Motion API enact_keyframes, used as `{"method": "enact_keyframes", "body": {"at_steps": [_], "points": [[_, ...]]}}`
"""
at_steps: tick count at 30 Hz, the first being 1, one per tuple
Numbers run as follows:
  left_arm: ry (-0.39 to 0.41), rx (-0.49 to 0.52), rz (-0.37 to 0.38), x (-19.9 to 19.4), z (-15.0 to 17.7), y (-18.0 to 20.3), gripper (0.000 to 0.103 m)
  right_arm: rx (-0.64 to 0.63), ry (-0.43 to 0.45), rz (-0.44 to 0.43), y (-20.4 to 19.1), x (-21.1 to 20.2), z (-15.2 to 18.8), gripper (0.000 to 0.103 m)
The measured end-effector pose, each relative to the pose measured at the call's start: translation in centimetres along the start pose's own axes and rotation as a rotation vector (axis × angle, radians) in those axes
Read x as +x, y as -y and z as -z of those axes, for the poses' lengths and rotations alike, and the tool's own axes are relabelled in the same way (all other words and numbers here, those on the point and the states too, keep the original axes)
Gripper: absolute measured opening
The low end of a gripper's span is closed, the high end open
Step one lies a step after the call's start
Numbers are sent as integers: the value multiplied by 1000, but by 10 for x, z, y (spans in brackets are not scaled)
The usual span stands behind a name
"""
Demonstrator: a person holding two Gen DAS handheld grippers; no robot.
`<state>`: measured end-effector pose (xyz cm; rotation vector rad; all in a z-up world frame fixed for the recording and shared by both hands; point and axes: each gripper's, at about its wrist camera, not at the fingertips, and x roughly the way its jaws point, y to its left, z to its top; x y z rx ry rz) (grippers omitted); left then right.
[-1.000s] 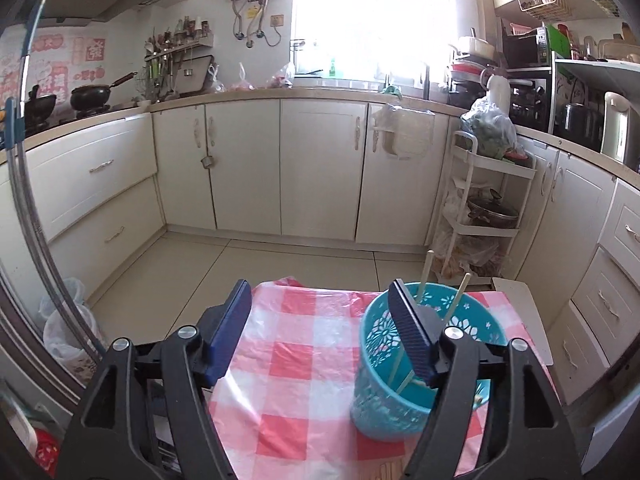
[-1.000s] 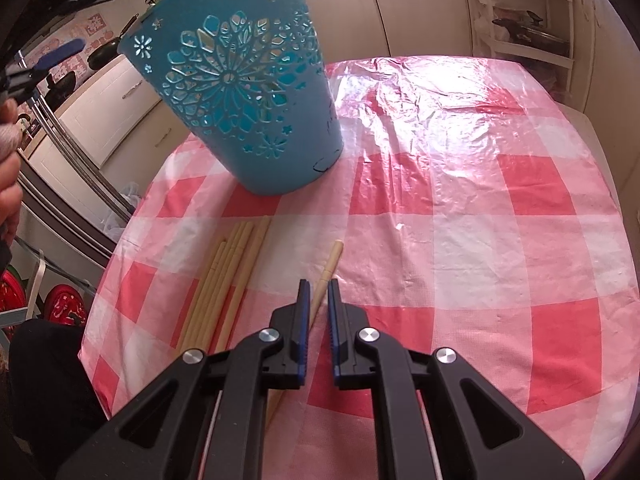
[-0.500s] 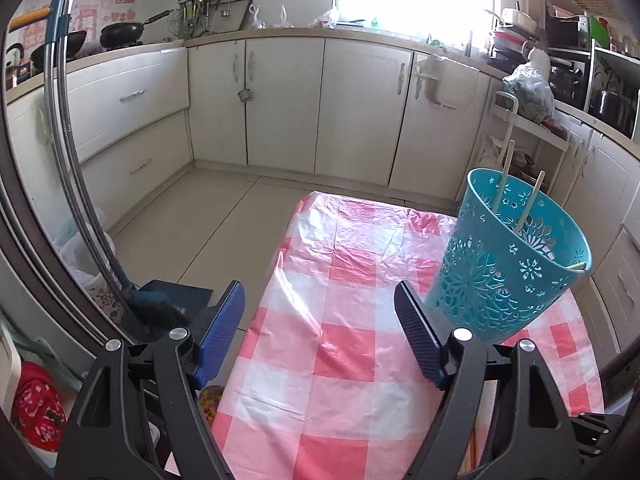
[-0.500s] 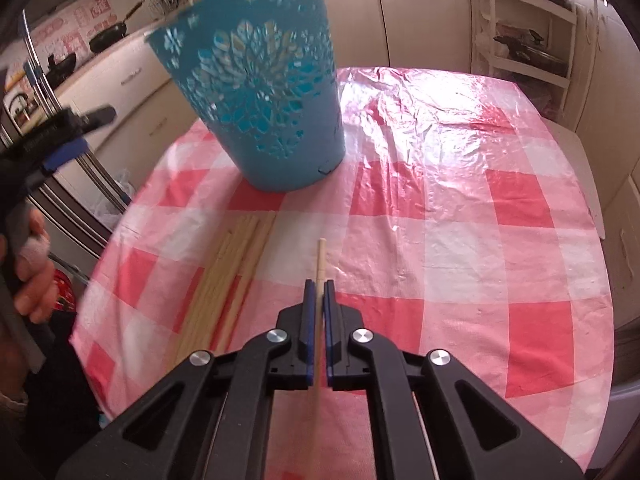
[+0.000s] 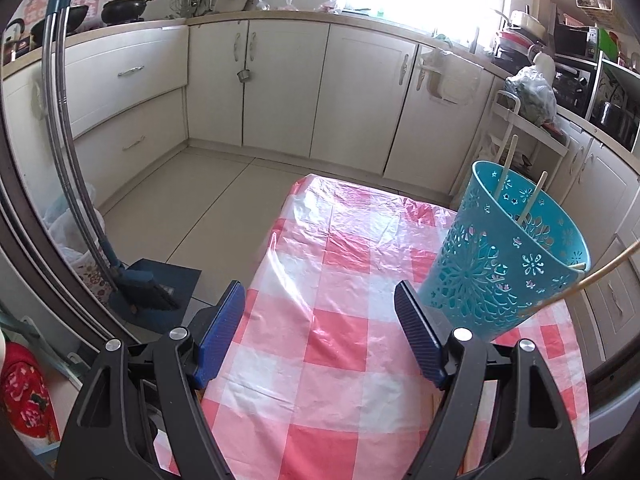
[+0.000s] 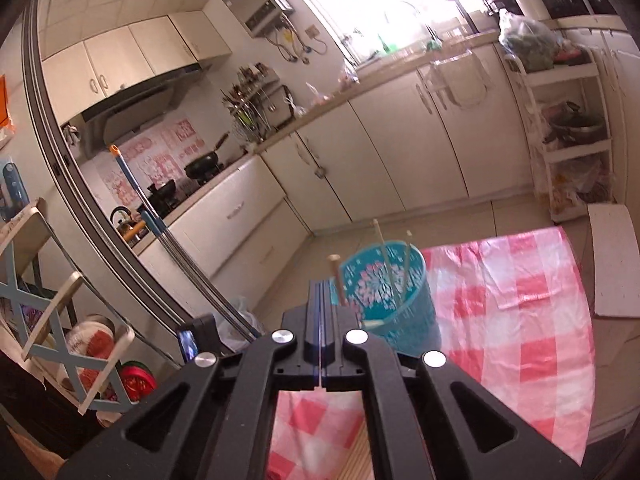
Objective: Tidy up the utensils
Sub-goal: 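Grasp a chopstick with the right tool and drop it into the basket, then grasp another chopstick with the right tool, raise it over the basket, release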
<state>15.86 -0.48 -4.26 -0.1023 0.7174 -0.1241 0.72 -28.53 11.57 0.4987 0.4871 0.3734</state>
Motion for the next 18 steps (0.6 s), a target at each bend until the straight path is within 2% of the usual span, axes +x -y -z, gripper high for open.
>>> {"method": "enact_keyframes", "body": {"at_steps": [3,5,7,10,11,12,13,16,18], "points": [[-6,-10,4,2,0,-2,73,-66,25,21,-13,7,-24,0],[-13,-18,3,3,0,-3,73,-80,-5,55,-11,17,-26,0],[-22,-27,1,4,-1,-4,73,-31,-64,99,6,26,-17,1],[-37,-48,4,6,-1,-7,73,61,-180,205,43,44,20,1],[-44,-53,5,7,-1,-8,73,98,-226,243,58,50,39,22],[-53,-59,6,9,0,-9,73,149,-265,276,72,56,58,65],[-62,-61,5,10,0,-10,73,191,-288,304,84,60,72,72],[-82,-63,7,14,2,-10,73,224,-386,355,103,82,114,61],[-90,-59,10,16,2,-8,73,223,-414,389,103,99,127,47]]}}
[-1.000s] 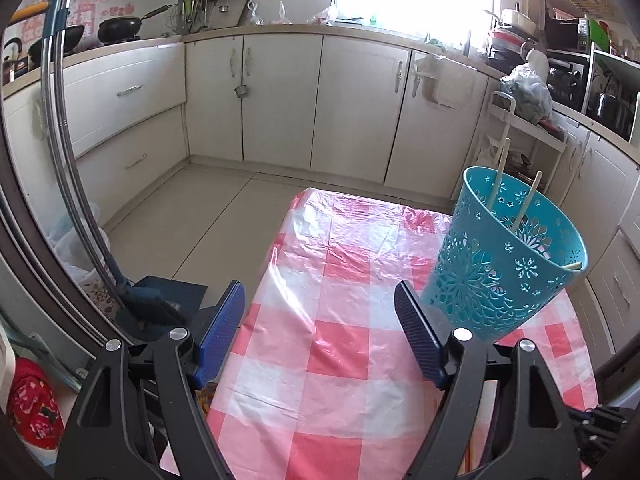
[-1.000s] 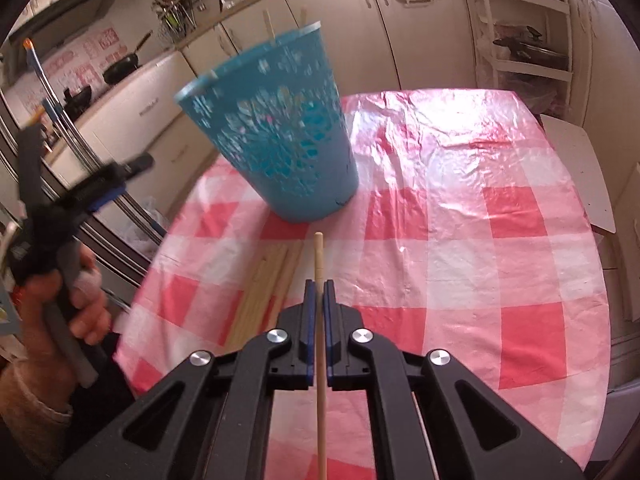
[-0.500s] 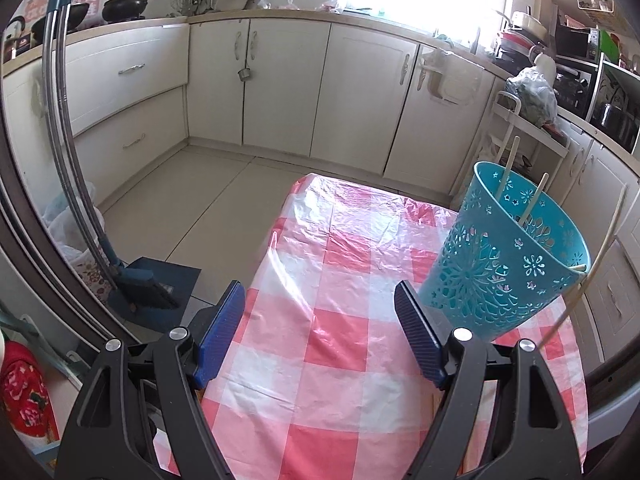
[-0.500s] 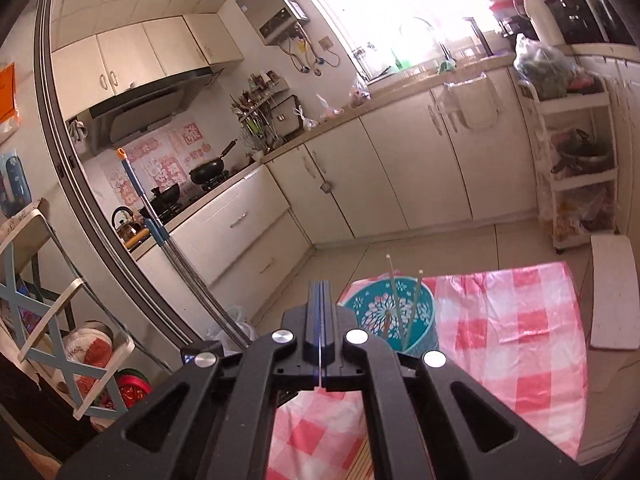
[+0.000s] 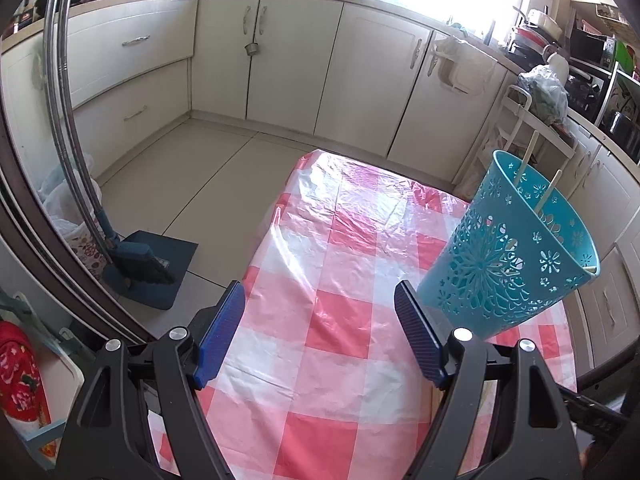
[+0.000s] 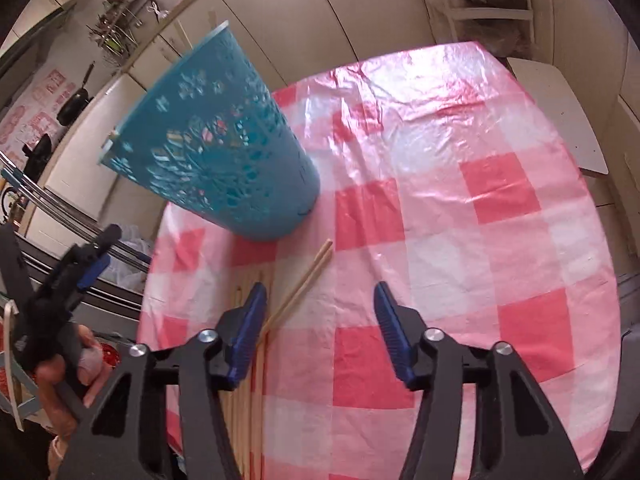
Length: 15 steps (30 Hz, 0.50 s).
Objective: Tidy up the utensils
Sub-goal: 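Grasp another chopstick with the right tool, raise it over the basket, release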
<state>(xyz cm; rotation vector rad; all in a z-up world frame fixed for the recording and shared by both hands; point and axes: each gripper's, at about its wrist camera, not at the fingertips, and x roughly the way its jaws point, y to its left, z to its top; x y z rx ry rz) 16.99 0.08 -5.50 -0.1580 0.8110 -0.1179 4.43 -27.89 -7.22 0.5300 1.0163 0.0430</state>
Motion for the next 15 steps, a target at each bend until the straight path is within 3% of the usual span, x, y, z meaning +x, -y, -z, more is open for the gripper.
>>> {"method": "enact_keyframes", "body": {"at_steps": [5,7,8,9,11,15], "points": [[-8,19,2,2,2,4,74,-56,1,124,-25,35,3,43],[-12,19,6,2,2,4,74,-147,31,209,-36,43,9,38],[-13,18,8,2,2,4,74,-196,39,243,-40,44,12,29],[-14,17,10,2,2,3,74,-236,35,248,-41,43,14,17],[-17,14,14,1,2,2,74,-303,4,220,-38,41,16,7],[-19,9,22,1,1,2,74,-352,-76,144,-19,34,12,5]]}}
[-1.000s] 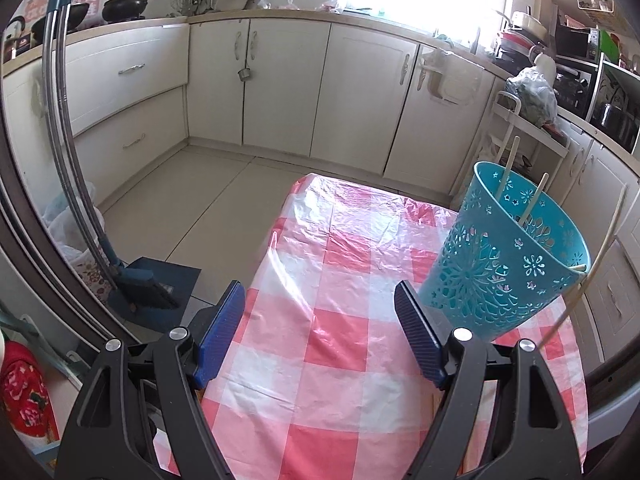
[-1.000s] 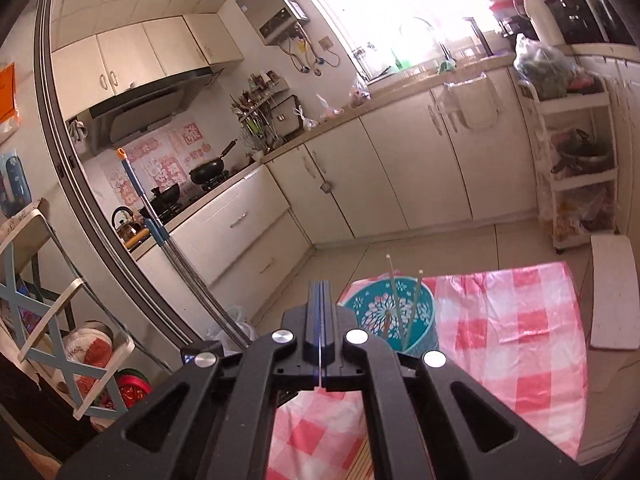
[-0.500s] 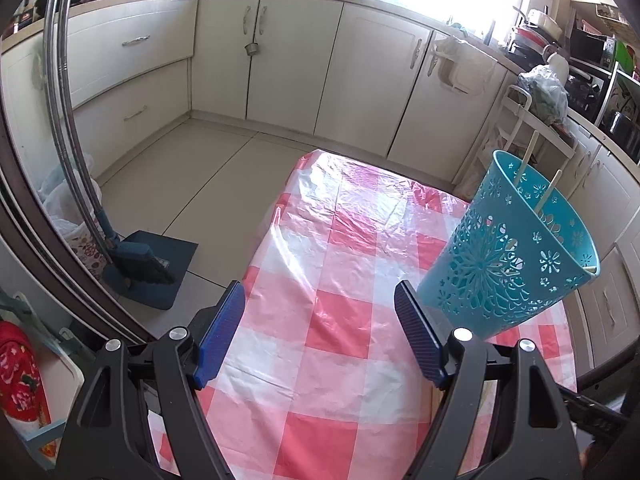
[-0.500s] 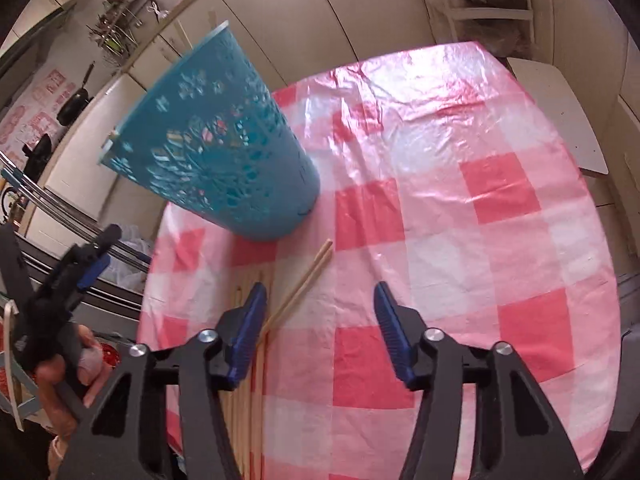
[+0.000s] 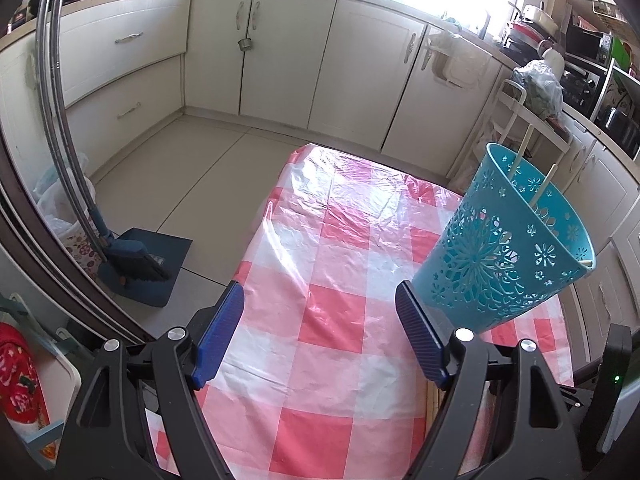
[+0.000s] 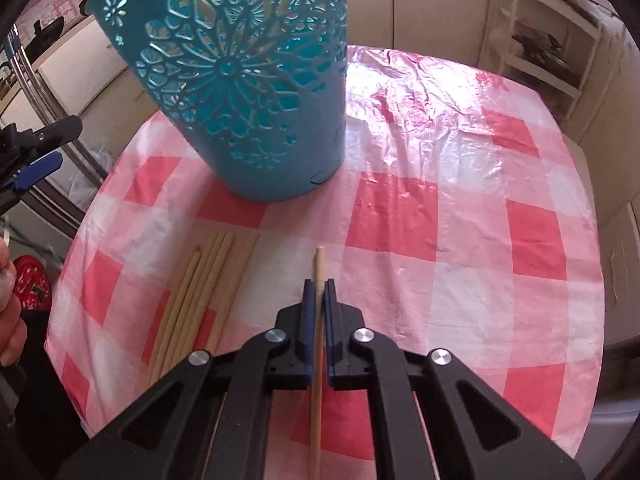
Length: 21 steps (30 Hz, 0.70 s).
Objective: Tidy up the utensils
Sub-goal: 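Grasp another chopstick with the right tool, raise it over the basket, release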
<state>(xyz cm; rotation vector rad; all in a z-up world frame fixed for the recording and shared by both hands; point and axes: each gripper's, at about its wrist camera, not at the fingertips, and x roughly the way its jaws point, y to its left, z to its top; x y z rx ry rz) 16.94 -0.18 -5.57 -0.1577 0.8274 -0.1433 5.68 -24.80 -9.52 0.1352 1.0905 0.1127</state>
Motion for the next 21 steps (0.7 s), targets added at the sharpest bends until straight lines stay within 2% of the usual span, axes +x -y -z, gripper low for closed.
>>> {"method": "enact_keyframes", "body": {"at_steps": [5,11,15,18,21], "points": [[-13,10,-8,3,1,2,75,-78,-8,48,-7,-2,3,5],[-29,12,-13,8,3,1,76,-34,64,-23,-6,-35,11,5],[-32,26,-17,9,4,4,76,26,178,-195,-7,-89,3,5],[-35,30,-18,9,6,4,76,76,314,-376,-8,-136,-19,5],[-35,30,-18,9,6,4,76,80,458,-464,-13,-180,-55,5]]}}
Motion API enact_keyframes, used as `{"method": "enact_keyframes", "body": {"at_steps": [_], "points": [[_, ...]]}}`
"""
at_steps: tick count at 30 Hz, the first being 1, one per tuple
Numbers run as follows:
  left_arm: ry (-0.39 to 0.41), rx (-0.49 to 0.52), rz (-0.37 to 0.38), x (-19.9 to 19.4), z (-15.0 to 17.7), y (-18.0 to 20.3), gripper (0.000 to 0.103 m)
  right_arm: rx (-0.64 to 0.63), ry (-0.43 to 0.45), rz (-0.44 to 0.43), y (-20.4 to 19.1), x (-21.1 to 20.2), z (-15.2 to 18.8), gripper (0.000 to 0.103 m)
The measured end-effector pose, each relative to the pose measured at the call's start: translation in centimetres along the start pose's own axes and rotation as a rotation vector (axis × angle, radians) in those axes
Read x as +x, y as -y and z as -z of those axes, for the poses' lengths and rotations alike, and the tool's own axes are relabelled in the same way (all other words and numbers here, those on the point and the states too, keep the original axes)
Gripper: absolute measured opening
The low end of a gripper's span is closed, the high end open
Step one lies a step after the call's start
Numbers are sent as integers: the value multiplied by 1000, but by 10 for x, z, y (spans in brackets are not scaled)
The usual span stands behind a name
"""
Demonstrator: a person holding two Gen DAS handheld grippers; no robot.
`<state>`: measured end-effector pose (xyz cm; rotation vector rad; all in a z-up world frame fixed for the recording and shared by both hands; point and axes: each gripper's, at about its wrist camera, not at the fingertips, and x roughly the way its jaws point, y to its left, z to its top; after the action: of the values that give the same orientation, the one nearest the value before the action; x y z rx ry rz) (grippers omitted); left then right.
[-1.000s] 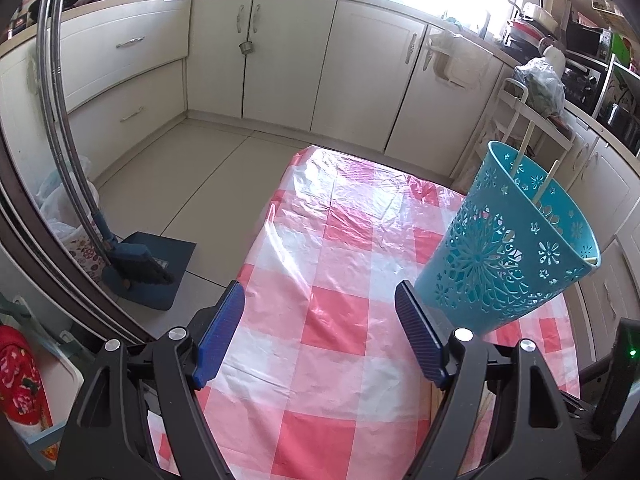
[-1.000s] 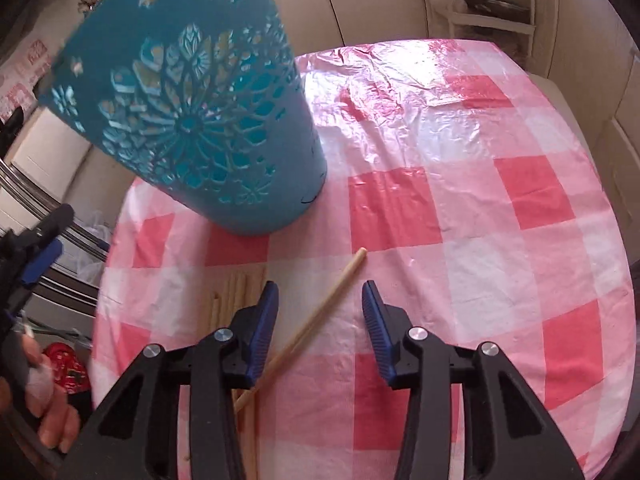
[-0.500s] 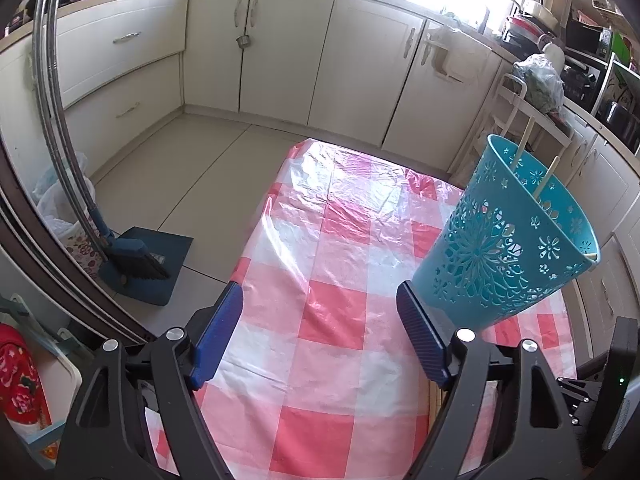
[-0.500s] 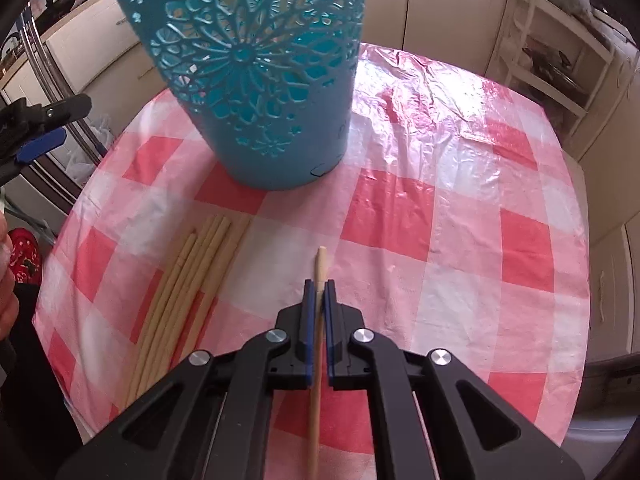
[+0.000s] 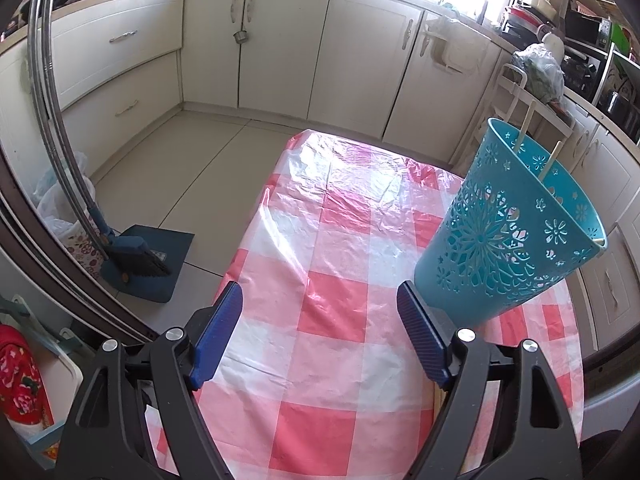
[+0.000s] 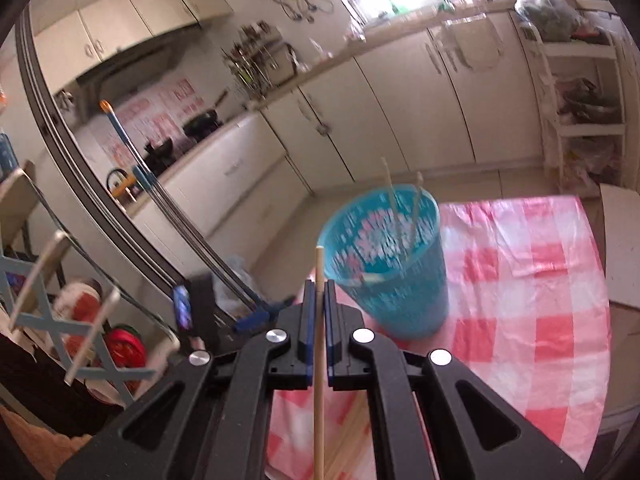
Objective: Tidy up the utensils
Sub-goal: 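Grasp another chopstick with the right tool, raise it over the basket, release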
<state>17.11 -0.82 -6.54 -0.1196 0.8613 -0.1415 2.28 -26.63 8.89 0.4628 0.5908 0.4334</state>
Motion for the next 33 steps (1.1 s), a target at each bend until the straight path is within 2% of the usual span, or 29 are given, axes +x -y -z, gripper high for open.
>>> {"method": "enact_keyframes", "body": {"at_steps": [3,6,10,13,17,25,29,33], "points": [[1,0,0,0,0,0,76,-37,145,-31,-21,-7,-38,5],[5,1,0,-1,0,1,76,-69,270,22,-29,-2,-63,5],[19,17,-8,-4,0,3,76,-90,422,207,-26,31,-83,5],[40,44,-26,-9,-1,8,79,-81,481,318,-16,56,-84,5],[65,84,-38,-15,-1,16,80,-87,485,412,-1,82,-75,5],[63,106,-29,-18,-3,24,82,-102,395,409,5,93,-49,6],[58,107,-34,-17,-3,23,82,-89,367,402,7,87,-37,22],[43,99,-42,-13,-2,21,82,-87,377,385,3,62,-28,30]]}}
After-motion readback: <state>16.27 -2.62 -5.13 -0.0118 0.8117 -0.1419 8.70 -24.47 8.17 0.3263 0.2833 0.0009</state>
